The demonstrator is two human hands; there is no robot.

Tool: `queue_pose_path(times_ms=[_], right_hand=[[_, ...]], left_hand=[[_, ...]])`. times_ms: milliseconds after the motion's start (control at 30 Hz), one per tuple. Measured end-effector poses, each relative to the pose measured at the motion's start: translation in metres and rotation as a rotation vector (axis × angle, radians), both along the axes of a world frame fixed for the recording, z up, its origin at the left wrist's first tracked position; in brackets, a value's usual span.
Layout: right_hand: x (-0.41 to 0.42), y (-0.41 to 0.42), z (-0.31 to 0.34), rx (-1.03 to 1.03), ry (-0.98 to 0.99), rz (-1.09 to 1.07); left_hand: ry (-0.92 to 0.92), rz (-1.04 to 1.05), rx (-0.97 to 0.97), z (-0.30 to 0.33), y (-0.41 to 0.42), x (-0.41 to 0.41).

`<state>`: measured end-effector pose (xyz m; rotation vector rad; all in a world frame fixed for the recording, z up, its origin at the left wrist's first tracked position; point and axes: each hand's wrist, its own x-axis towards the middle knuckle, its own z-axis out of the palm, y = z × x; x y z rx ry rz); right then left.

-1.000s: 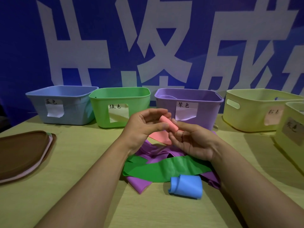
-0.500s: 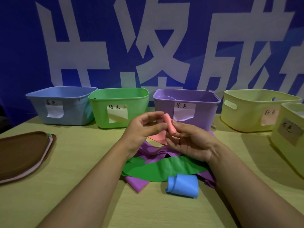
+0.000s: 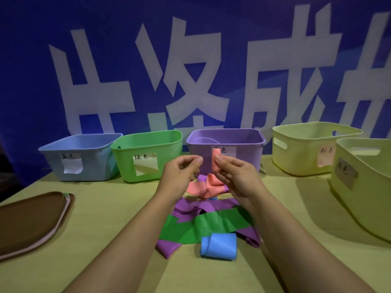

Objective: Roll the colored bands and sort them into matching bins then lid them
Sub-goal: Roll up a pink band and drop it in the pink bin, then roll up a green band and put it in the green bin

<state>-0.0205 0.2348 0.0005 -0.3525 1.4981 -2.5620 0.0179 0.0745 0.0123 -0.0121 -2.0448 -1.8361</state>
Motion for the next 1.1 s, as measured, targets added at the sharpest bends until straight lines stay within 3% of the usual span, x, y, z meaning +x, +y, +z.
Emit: queue_pose_path(times_ms=[300, 467, 600, 833, 1100], right_hand=[[-0.027, 0.085, 0.069, 0.517, 0.316, -0.401], [-0.056, 0.153, 0.099, 0.929, 0.335, -0.563], [-0.087, 0.192, 0.101, 1.139, 0.327, -0.618], [-0.137, 0.217, 0.091, 1.33, 0.279, -0.602], [-0.142, 0.217, 0.084, 1.408, 0.272, -0.562]], left_hand=[[0.107, -0.014, -0.097, 0.032, 0.069, -0.034], [0.111, -0.036, -0.186, 0.043, 0.11, -0.054], [0.127, -0.042, -0.288, 0.044, 0.13, -0.064], [0.13, 0.04, -0.561, 0.032, 0.136, -0.089], [0.141, 0.079, -0.678, 0.022, 0.128, -0.089]])
